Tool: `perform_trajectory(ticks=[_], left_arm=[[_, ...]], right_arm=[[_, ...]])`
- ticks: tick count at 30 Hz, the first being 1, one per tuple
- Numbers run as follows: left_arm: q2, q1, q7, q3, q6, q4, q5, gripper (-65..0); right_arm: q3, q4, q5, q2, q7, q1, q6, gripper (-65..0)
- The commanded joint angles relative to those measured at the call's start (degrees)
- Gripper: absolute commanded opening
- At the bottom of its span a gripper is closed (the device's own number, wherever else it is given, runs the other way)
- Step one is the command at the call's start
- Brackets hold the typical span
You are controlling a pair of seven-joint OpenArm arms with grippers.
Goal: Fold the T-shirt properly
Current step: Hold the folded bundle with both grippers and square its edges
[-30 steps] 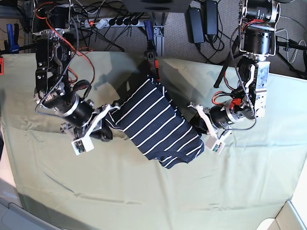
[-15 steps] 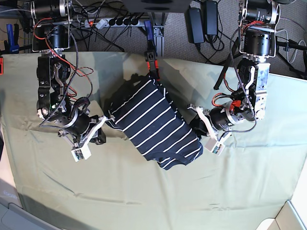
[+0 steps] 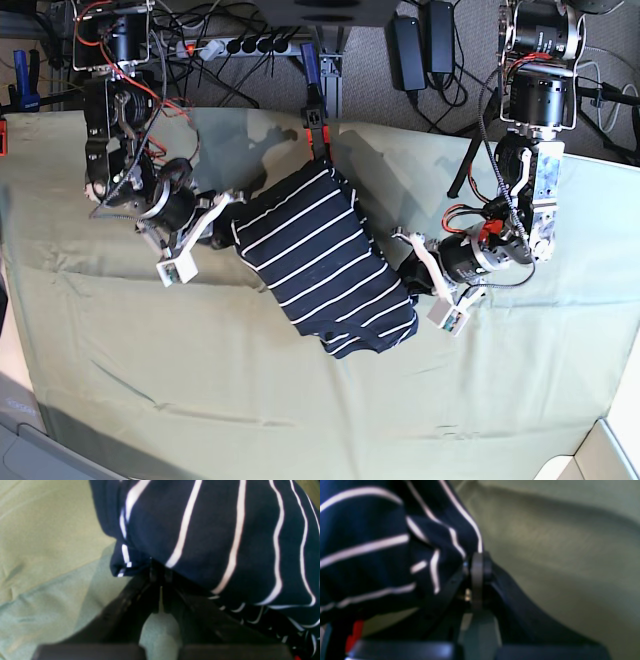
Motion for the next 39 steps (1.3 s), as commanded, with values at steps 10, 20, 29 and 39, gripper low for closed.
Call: perform_trajectory(ticks=[10, 20, 29, 39], left_arm=[[-0.3, -1.5, -2.8, 6.2, -1.0, 0.9, 0.1, -63.7], [3.1, -1.4, -3.5, 8.1, -1.0, 0.9, 1.6, -63.7], [5.4, -1.5, -3.6, 8.1, -1.0, 0.9, 2.2, -63.7], [5.4, -2.0, -3.6, 8.1, -1.0, 0.9, 2.5, -63.7]], right_arm=[[0.2, 7.2, 2.5, 0.0, 0.0, -5.9, 1.1, -65.0], [0.2, 13.0, 3.0, -0.5, 0.0, -11.5, 1.1, -65.0], [0.2, 14.2, 3.0, -5.8, -0.1, -13.5, 1.1, -65.0], [0.1, 14.7, 3.3, -7.6, -0.5, -13.5, 1.1, -65.0]])
